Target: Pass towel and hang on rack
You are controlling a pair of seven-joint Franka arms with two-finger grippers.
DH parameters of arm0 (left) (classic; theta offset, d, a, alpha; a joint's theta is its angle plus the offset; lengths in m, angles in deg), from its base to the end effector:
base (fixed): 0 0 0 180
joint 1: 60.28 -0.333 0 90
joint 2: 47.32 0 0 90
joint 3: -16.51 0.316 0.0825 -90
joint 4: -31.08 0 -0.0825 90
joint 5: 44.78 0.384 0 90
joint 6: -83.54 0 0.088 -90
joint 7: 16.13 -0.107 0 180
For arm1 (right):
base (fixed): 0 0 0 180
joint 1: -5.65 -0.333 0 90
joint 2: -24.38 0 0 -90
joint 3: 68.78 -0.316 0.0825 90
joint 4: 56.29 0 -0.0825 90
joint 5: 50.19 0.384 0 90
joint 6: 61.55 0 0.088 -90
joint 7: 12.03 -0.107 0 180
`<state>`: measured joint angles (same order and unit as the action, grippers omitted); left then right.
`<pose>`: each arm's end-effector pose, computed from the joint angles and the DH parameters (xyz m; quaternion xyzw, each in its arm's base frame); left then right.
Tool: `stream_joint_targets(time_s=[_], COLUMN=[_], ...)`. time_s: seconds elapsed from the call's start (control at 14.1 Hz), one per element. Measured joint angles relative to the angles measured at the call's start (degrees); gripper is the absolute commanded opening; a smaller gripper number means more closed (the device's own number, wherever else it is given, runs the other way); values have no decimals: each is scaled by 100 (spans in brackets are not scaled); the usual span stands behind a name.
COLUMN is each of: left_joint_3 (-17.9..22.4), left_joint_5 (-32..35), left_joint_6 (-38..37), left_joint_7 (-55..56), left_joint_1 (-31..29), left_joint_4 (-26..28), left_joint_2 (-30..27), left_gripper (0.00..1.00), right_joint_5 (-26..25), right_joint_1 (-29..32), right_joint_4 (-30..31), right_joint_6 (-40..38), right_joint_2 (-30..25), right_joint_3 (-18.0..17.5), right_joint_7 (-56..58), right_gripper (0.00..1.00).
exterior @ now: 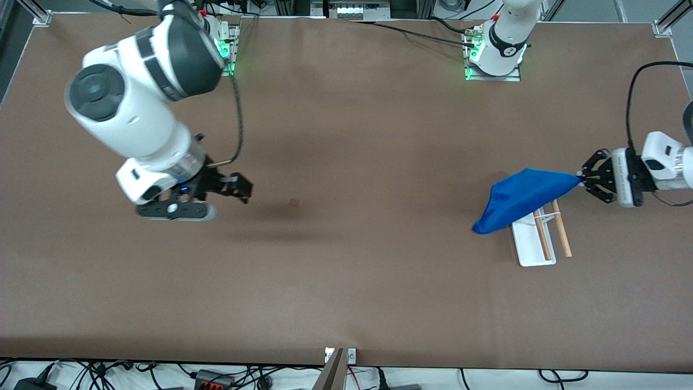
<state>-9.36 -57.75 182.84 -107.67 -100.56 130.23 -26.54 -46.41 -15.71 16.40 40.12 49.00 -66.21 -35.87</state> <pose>0.5888 0.1526 0.3732 0.7799 -0.5758 0.0504 0.2402 0.6530 0.2349 0.5192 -0.9979 0.0470 -0.0271 0.0356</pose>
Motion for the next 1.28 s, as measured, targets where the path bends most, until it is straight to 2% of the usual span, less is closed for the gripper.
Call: stream_joint_targets(time_s=[0.28, 0.57, 0.78, 1.28], left_joint_3=[15, 11, 13, 108], left_joint_5=[443, 725, 751, 755], left_joint_6=[-14, 89, 308, 533], left_joint_7=[-5, -5, 0, -5], left_joint_1=[-117, -108, -106, -114], left_joint_4=[-854, -1468, -1570, -1581], left_joint_2=[953, 1809, 2030, 2376], left_gripper=[1, 1, 0, 1], right_joint_5=[-142, -316, -316, -340], right_joint_1=[745, 1328, 1652, 2044], right_joint_4=[-7, -5, -3, 172], right_joint_6=[-357, -571, -602, -639], right_joint_2=[-149, -433, -627, -936], right_joint_3=[-7, -104, -110, -131], right_joint_7=[443, 912, 1522, 2152], right_gripper=[100, 100, 100, 100])
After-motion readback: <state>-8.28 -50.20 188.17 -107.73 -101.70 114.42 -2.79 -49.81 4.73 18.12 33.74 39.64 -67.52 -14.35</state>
